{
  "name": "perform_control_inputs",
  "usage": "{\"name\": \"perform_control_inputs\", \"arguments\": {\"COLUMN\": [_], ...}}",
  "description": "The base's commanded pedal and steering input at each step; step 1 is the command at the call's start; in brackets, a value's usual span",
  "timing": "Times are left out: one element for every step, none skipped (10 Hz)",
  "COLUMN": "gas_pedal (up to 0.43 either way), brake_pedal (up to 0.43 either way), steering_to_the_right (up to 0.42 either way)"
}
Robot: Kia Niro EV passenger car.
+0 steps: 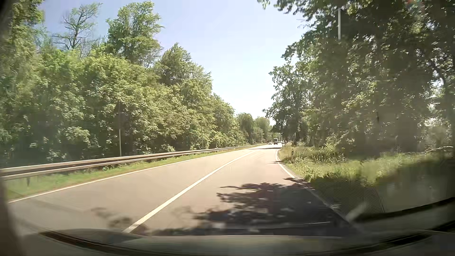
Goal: Follow the waypoints while adhering to traffic rules and regulations
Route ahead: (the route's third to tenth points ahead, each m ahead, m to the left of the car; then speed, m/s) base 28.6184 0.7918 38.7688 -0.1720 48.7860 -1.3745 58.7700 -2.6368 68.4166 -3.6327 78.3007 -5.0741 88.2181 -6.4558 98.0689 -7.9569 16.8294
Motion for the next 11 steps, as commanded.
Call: {"name": "perform_control_inputs", "arguments": {"gas_pedal": [0.047, 0.047, 0.047, 0.047, 0.047, 0.047, 0.047, 0.039, 0.039, 0.039, 0.039], "brake_pedal": [0.030, 0.030, 0.030, 0.030, 0.030, 0.030, 0.030, 0.030, 0.030, 0.030, 0.030], "steering_to_the_right": [0.019, 0.018, 0.019, 0.019, 0.019, 0.019, 0.019, 0.018, 0.018, 0.018, 0.017]}}
